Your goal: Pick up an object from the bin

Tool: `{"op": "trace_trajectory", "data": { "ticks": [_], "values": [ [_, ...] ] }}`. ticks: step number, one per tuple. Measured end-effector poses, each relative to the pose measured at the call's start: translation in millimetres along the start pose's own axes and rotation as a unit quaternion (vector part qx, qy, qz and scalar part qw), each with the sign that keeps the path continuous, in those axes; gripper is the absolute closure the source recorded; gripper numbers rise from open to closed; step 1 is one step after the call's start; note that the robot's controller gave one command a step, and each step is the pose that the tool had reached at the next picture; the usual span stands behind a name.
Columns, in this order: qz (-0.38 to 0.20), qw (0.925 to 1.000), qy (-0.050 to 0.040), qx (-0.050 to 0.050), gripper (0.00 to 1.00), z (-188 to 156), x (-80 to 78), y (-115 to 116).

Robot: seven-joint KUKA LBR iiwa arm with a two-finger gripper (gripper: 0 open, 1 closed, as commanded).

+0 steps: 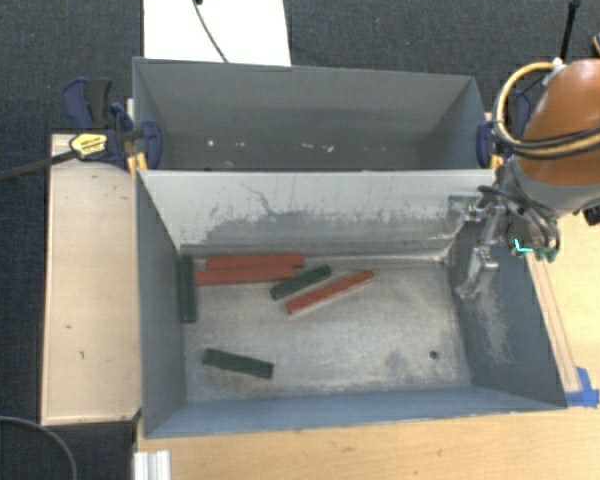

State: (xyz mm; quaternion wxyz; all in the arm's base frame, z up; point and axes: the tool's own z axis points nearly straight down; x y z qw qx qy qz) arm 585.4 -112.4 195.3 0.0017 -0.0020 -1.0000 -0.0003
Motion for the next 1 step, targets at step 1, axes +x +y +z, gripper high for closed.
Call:
{"op": "trace_trajectory", "data": {
  "ticks": [1],
  "values": [
    [-0.113,0.9936,-0.0009,-0.001,0.0,128.0,3.7,100.6]
  ]
}}
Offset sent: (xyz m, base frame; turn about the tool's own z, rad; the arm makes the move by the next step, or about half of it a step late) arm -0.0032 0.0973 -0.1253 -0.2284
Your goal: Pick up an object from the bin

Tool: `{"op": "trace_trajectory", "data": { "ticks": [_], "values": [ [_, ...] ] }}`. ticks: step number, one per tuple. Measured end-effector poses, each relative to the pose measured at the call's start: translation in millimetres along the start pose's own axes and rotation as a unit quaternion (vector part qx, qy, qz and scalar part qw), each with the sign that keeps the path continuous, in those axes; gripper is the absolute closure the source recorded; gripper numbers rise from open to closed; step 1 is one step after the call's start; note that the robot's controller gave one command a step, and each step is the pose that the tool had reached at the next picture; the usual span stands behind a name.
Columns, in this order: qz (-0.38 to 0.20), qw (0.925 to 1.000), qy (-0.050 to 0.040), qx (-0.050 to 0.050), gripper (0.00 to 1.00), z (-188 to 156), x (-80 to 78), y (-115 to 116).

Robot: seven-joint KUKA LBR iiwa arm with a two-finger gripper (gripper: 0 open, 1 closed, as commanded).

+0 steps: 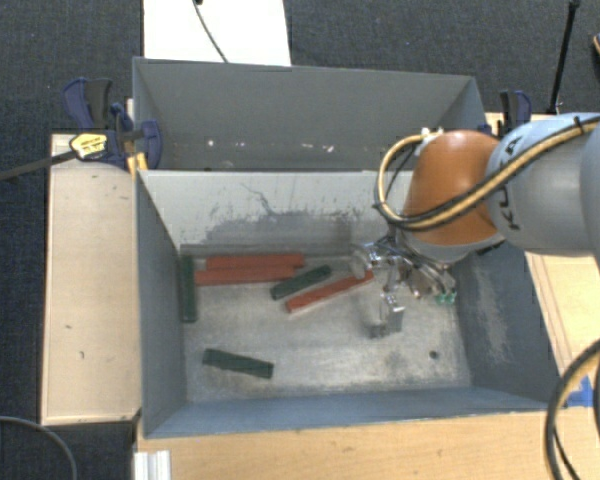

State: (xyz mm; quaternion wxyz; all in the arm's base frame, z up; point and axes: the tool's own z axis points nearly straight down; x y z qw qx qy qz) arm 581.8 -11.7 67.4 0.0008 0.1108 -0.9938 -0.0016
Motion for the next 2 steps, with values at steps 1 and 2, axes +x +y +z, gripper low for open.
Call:
{"op": "trace_trajectory", "data": {
  "ticks": [1,2],
  "values": [
    [-0.127,0.9919,-0.0046,0.001,0.0,-33.8,-14.4,84.2],
    [-0.077,0.997,-0.0051,0.002,0.0,-33.0,-15.6,81.5]
  ]
}}
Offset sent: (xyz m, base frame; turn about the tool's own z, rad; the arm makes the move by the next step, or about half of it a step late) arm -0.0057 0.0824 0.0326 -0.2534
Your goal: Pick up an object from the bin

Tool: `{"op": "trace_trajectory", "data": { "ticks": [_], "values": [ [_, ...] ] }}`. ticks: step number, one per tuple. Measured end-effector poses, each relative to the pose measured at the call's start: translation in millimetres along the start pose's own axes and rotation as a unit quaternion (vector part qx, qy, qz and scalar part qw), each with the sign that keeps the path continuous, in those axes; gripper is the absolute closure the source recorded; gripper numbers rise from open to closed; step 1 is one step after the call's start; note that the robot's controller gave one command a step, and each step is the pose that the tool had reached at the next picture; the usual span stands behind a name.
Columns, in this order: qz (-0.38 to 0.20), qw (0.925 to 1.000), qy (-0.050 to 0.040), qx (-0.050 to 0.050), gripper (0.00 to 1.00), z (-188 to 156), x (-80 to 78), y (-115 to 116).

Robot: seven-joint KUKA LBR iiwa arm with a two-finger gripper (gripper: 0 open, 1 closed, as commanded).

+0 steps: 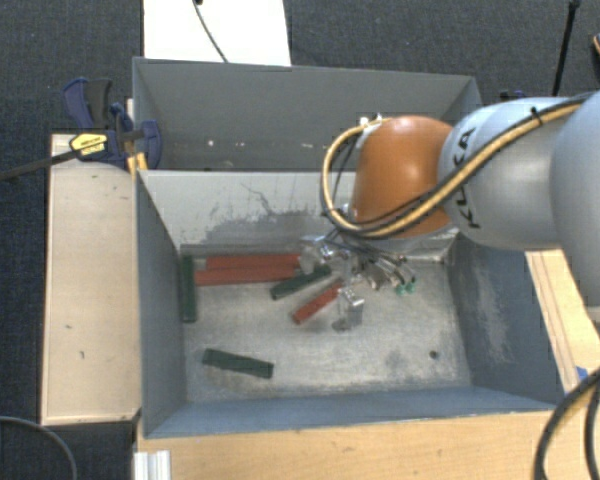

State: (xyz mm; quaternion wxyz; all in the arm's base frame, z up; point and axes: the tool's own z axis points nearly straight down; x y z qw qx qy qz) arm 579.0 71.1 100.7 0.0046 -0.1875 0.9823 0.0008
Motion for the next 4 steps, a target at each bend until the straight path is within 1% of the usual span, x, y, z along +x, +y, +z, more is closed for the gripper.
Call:
{"op": "trace_trajectory", "data": {
  "ticks": [1,2,3,4],
  "values": [
    [0.004,1.0,0.004,-0.001,0.0,32,1.7,2],
    [0.002,1.0,0.0027,0.0,0.0,30,0.6,2],
    [0.002,1.0,-0.0003,0.001,1.0,27,-1.6,1],
    [0.001,1.0,0.0005,0.001,1.0,-24,-4.1,1]
  ]
}}
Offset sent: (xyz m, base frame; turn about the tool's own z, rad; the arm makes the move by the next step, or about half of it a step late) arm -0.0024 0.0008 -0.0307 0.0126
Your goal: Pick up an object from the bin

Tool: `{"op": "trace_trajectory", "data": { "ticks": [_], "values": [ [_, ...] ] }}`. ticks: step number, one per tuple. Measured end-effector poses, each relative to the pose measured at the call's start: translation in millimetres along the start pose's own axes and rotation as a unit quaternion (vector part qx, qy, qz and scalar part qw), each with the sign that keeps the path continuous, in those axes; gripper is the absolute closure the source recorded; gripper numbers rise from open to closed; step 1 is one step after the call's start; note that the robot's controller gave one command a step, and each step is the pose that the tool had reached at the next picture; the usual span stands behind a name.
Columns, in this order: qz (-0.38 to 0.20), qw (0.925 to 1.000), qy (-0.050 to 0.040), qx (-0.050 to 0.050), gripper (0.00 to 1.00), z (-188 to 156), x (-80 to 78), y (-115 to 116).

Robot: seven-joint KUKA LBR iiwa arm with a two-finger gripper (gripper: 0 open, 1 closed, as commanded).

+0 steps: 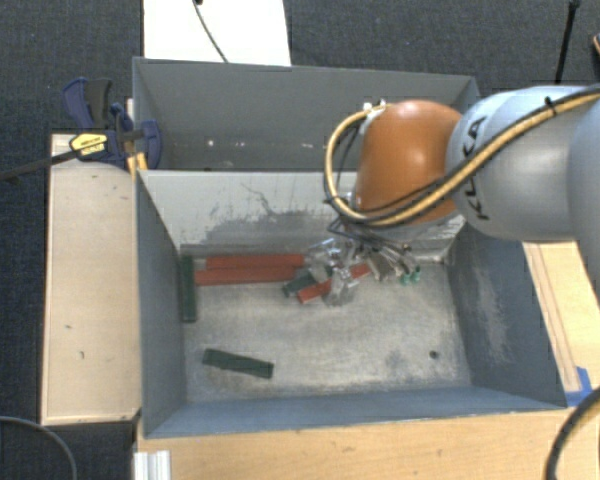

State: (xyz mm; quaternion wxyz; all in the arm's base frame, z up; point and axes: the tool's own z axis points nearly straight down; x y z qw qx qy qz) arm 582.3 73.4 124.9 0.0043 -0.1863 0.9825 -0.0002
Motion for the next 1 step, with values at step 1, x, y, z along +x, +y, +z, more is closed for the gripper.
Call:
{"op": "trace_trajectory", "data": {
  "ticks": [1],
  "values": [
    [0.001,1.0,0.0008,0.0,1.0,-26.8,-1.4,-0.3]
  ]
}}
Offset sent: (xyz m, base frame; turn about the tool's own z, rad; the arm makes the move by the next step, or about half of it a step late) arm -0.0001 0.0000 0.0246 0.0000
